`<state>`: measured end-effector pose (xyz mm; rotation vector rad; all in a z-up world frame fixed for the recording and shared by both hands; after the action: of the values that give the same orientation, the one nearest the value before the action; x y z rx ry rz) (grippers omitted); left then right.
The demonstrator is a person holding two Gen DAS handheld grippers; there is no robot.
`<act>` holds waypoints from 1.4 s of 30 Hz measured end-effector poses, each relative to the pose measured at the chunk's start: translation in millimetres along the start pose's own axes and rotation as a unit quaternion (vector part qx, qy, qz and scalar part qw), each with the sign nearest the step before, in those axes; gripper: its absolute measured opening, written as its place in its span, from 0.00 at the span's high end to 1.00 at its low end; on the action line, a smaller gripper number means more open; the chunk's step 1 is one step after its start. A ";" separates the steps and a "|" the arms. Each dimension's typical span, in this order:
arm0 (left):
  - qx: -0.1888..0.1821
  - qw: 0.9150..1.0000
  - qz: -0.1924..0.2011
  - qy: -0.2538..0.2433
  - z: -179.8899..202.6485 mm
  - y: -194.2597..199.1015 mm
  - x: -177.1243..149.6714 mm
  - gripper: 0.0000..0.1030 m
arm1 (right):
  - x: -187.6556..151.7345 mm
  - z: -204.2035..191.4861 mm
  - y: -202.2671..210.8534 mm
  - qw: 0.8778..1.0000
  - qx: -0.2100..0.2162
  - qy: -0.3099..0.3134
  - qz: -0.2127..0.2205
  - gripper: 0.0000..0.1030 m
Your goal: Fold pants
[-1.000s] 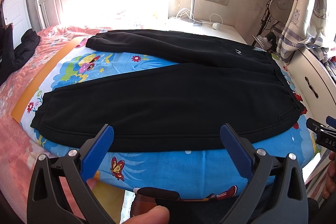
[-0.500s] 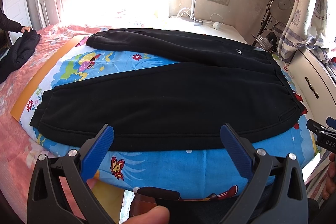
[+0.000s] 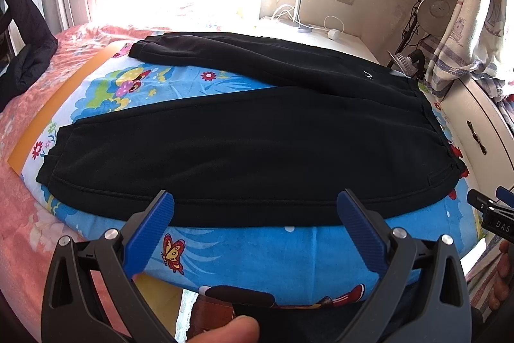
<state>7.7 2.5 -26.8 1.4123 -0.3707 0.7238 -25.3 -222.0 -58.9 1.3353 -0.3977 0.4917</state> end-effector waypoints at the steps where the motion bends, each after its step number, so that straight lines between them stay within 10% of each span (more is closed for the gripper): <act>1: -0.006 1.000 0.001 0.004 -3.6 -1.7 0.1 0.02 | 0.2 -0.3 -2.4 1.000 0.004 0.003 -0.003 0.06; 6: -0.042 0.999 0.017 0.008 -24.7 -23.1 9.5 0.02 | 32.1 11.6 -34.3 0.997 -0.056 0.056 -0.006 0.05; 13: -0.056 0.998 -0.022 0.030 -67.1 -90.8 60.9 0.02 | 190.1 89.9 -174.3 0.987 -0.134 0.092 -0.017 0.05; 21: -0.053 0.996 -0.054 0.039 -77.7 -149.8 111.3 0.02 | 312.2 97.2 -299.4 0.968 -0.100 0.214 -0.089 0.21; 31: -0.049 0.994 -0.090 0.033 -94.7 -203.8 142.0 0.02 | 352.4 79.3 -367.6 0.949 -0.005 0.260 -0.178 0.36; 34: -0.041 0.994 -0.088 0.043 -102.8 -210.9 156.3 0.02 | 352.1 75.9 -367.3 0.943 0.062 0.258 -0.200 0.72; 38: -0.051 0.993 -0.091 0.060 -111.6 -222.1 175.3 0.02 | 338.4 58.3 -355.8 0.933 0.048 0.307 -0.183 0.91; 42: -0.058 0.990 -0.095 0.085 -119.9 -232.3 198.2 0.02 | 333.4 59.6 -290.9 0.948 0.046 0.297 -0.104 0.92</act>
<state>283.5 166.6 -95.1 1.2478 -0.1410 0.6504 413.5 -289.8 -105.2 1.2304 0.2660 0.7095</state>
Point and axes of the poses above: each gripper's, at about its wrist camera, not at the fingertips, and y roughly against the way its jaws point, z to its right, x to its top, the point moved 1 cm from there along -y, roughly the way its jaws point, and after that the axes turned 4 degrees about y, right-handed, at the moved point
